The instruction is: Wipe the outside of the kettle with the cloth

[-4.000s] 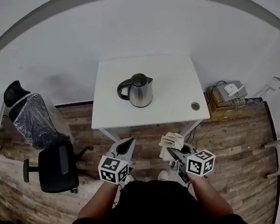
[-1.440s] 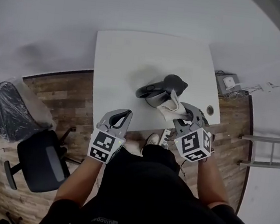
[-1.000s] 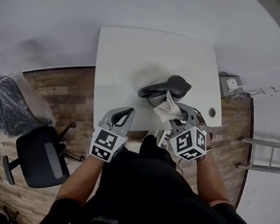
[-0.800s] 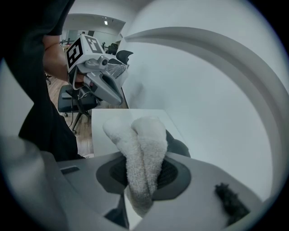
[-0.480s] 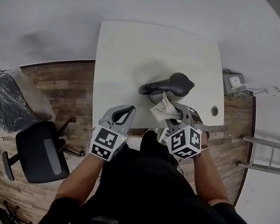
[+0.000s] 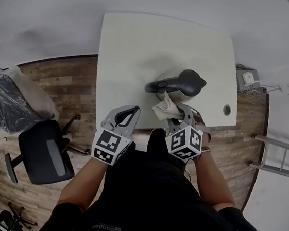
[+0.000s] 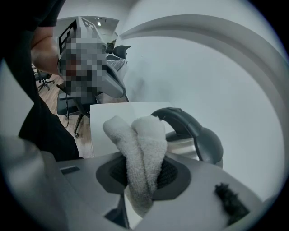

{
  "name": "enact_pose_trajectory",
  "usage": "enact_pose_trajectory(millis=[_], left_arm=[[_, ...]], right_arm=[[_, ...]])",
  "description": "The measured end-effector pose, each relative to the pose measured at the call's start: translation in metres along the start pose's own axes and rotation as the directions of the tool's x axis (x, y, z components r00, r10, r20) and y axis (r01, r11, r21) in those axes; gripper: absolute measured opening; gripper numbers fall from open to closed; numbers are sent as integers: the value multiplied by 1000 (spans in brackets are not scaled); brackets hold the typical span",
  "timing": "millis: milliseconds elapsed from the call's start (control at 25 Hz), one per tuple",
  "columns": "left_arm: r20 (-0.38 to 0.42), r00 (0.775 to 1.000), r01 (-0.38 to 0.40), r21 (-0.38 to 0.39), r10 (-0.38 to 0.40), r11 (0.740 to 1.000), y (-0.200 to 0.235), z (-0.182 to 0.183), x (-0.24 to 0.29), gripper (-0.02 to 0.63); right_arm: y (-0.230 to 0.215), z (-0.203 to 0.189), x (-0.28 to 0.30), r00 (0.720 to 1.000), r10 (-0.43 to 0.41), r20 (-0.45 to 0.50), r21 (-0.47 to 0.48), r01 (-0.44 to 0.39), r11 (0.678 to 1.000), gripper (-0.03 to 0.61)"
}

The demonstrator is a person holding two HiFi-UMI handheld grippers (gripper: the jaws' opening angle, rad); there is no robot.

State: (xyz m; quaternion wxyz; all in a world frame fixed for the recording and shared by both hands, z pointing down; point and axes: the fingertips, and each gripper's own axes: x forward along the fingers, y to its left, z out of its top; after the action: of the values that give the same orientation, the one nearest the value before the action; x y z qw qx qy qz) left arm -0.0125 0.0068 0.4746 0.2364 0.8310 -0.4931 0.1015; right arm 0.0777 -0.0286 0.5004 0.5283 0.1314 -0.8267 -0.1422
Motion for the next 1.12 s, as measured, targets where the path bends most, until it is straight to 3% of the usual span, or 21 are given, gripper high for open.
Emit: enact_pose_trajectory(millis=[1120], left_arm=[[-53,998,-37,-34,35,999,8,-17,-3,6]], right_arm=[[44,-28,78,993,58,-106,-19,-60,998,98]])
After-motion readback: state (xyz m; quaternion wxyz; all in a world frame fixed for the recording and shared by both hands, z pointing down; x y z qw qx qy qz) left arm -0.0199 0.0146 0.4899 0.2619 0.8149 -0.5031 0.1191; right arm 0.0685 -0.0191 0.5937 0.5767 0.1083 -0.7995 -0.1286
